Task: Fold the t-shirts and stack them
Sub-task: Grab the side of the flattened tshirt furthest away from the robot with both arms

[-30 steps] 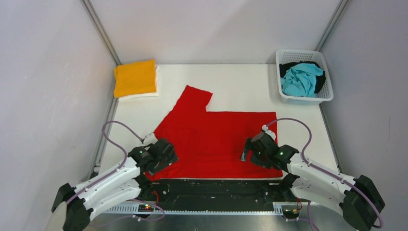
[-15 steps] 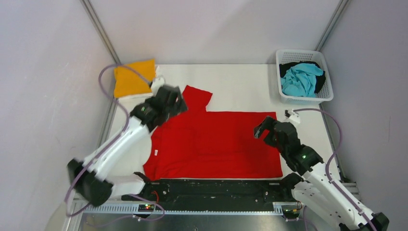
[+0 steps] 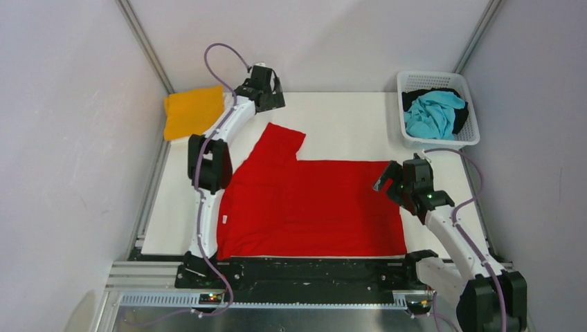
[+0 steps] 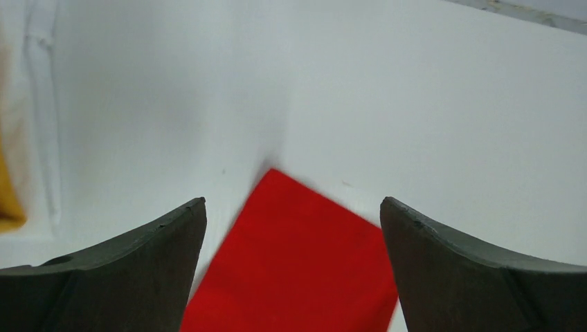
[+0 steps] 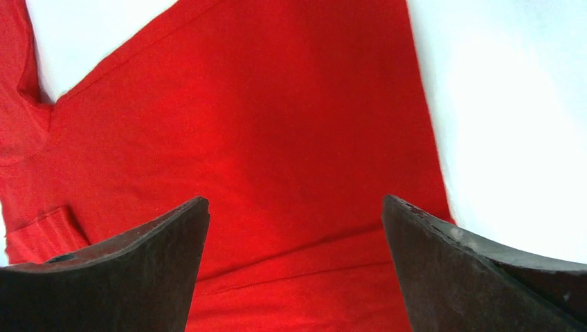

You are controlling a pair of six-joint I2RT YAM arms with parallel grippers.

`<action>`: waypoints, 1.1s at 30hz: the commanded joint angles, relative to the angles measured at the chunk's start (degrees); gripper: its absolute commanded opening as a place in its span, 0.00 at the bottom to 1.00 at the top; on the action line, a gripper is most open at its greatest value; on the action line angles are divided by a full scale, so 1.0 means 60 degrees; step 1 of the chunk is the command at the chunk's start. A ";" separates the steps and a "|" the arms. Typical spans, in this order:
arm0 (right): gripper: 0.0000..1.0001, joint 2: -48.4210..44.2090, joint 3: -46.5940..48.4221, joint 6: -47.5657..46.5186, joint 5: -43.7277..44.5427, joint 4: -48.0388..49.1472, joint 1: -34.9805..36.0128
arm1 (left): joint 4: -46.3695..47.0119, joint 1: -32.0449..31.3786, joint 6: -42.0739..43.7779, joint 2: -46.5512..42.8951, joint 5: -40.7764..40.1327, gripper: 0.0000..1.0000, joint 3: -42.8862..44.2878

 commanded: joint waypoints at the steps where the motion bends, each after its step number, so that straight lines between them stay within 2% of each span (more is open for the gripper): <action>1: 0.99 0.0512 0.0189 -0.0279 -0.1183 0.0774 -0.0295 | -0.0008 0.0030 0.0529 0.1093 0.0235 1.00 0.1274; 5: 0.99 0.0742 0.0189 -0.0345 -0.1465 0.0911 -0.0413 | -0.0003 0.0214 0.0072 0.1734 0.1076 1.00 0.1405; 10: 0.99 0.0629 0.0178 -0.0366 -0.1562 0.0984 -0.0510 | 0.0001 0.0625 -0.1262 0.2230 0.2263 1.00 0.1369; 15: 0.99 0.0537 0.0124 -0.0371 -0.1572 0.1060 -0.0534 | -0.0006 0.0761 -0.1461 0.2426 0.3281 1.00 0.1121; 19: 0.99 0.0536 0.0105 -0.0344 -0.1604 0.1125 -0.0561 | 0.0004 0.0744 -0.1530 0.2082 0.3504 0.99 0.0420; 28: 1.00 0.0438 -0.0001 -0.0367 -0.1537 0.1048 -0.0575 | -0.0002 0.0477 -0.1103 0.1931 0.4560 0.88 0.0109; 31: 0.99 0.0330 -0.0006 -0.0420 -0.1443 0.0955 -0.0595 | -0.0038 0.0452 -0.1221 0.1970 0.4674 0.79 0.0033; 33: 0.99 0.0278 -0.0021 -0.0446 -0.1354 0.0928 -0.0610 | -0.0134 0.0376 -0.1108 0.1861 0.4295 0.73 -0.0107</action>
